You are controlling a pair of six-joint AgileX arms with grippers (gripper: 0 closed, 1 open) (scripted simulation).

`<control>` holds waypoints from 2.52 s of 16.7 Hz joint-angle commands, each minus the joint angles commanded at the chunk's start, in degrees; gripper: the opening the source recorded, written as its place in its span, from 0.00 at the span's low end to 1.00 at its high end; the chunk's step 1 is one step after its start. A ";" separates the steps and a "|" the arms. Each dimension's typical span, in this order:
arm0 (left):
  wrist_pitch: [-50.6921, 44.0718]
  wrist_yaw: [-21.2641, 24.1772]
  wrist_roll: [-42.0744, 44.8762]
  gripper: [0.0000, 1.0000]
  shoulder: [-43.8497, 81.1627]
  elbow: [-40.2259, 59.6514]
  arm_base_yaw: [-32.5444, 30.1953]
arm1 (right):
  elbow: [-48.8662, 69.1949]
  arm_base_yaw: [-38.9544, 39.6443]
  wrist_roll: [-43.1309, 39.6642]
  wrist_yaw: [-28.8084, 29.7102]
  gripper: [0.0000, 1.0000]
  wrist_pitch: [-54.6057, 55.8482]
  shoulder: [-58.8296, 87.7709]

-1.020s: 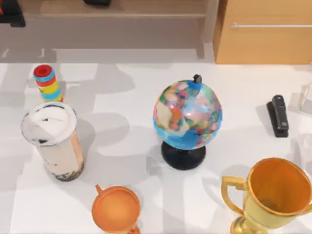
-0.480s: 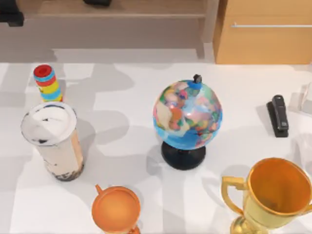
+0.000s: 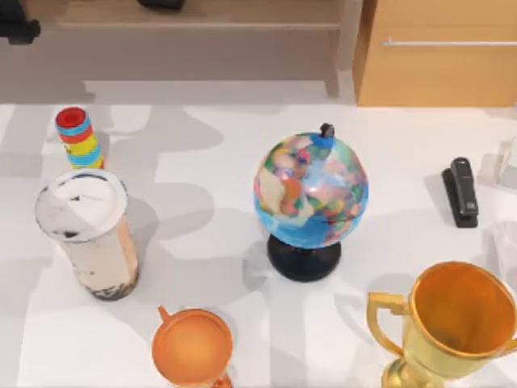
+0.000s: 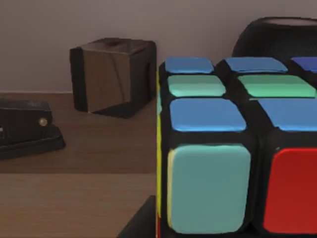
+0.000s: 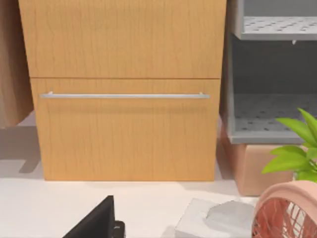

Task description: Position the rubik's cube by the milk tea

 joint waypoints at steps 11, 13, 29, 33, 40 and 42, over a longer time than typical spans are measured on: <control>-0.16 -0.04 0.10 0.00 -0.25 0.02 0.16 | 0.00 0.00 0.00 0.00 1.00 0.00 0.00; -1.25 -0.04 0.10 0.00 -1.00 0.28 0.14 | 0.00 0.00 0.00 0.00 1.00 0.00 0.00; -33.39 -0.47 4.24 0.00 -12.22 10.35 0.82 | 0.00 0.00 0.00 0.00 1.00 0.00 0.00; -57.99 -1.56 6.49 0.00 -18.09 13.82 1.56 | 0.00 0.00 0.00 0.00 1.00 0.00 0.00; -93.14 -5.31 9.11 0.00 -21.53 11.34 2.28 | 0.00 0.00 0.00 0.00 1.00 0.00 0.00; -100.89 -6.51 9.46 0.00 -21.67 9.57 2.31 | 0.00 0.00 0.00 0.00 1.00 0.00 0.00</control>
